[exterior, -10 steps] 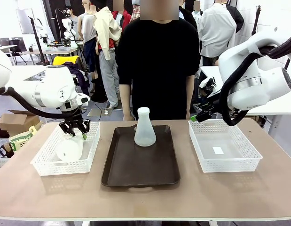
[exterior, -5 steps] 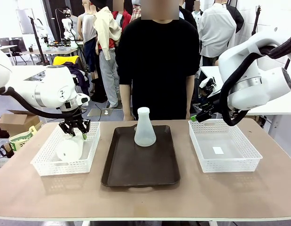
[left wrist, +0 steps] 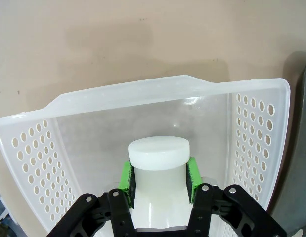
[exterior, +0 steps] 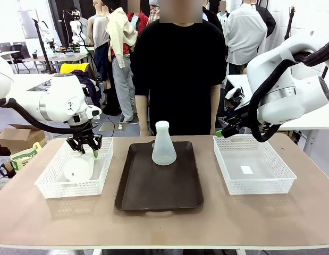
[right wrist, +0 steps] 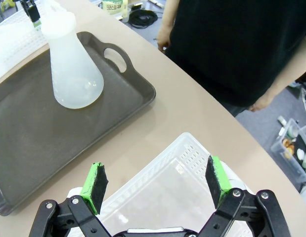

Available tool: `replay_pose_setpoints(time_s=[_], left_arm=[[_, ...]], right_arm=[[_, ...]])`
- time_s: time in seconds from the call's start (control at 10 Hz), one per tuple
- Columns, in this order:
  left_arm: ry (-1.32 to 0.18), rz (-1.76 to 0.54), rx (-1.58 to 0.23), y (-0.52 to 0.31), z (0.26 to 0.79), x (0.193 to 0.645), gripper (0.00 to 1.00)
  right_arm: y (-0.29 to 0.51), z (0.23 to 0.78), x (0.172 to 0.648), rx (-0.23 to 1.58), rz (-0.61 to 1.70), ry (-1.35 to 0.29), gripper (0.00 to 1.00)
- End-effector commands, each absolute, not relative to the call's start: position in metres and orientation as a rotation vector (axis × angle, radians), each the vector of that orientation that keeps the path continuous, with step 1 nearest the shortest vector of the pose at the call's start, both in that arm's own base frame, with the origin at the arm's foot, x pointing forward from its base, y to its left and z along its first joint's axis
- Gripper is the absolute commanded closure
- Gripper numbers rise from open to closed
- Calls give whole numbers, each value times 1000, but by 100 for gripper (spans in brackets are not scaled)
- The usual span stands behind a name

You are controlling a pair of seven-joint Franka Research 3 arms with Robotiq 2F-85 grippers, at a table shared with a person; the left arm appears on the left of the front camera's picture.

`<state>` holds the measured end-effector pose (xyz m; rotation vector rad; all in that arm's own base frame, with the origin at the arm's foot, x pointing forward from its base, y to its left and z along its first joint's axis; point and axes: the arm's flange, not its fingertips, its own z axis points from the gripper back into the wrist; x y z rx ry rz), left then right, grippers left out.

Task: Prepare the laboratory tools.
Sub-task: Place the picked Big flask upright in the Handle tray as directed by the person.

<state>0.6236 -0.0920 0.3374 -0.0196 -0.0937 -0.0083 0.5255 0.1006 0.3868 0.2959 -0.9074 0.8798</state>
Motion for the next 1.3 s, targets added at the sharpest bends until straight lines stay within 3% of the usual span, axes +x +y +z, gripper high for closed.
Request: replay_pose_setpoints(time_s=[0.0, 0.5, 1.2], left_arm=[[-56, -24, -32, -91, 339, 616, 100], [-26, 27, -74, -70, 400, 593, 100], [-221, -219, -145, -81, 508, 533, 100]], right_arm=[[101, 387, 528, 291, 887, -905, 0], [101, 387, 528, 291, 887, -905, 0], [101, 387, 528, 291, 887, -905, 0]])
